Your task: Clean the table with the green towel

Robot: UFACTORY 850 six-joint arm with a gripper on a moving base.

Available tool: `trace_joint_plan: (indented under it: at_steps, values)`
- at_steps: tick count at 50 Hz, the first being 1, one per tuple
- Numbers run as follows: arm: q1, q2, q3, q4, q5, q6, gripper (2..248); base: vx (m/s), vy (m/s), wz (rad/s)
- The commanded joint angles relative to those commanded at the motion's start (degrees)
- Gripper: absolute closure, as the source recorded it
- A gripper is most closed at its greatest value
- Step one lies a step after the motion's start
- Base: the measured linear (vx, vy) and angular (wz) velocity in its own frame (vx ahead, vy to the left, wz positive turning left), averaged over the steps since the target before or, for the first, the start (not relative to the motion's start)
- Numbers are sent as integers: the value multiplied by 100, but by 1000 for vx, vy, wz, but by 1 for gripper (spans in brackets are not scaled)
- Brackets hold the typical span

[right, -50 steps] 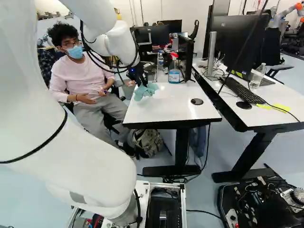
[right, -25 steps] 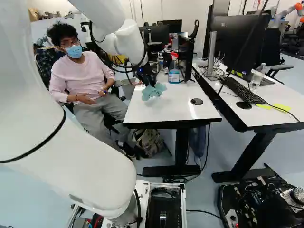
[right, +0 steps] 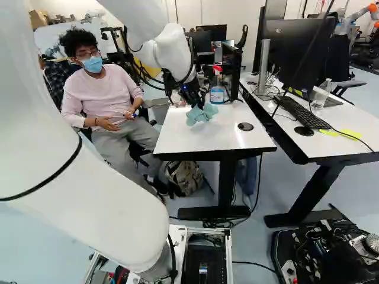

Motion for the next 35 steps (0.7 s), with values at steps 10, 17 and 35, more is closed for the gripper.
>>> trace_joint_plan:
  at_steps: [10, 17, 35]
  values:
    - [-218, -46, -43, 0, 0, 0, 213, 0, 0, 0]
    - [-369, -93, -88, 0, 0, 0, 213, 0, 0, 0]
    - [-748, -243, -232, 0, 0, 0, 213, 0, 0, 0]
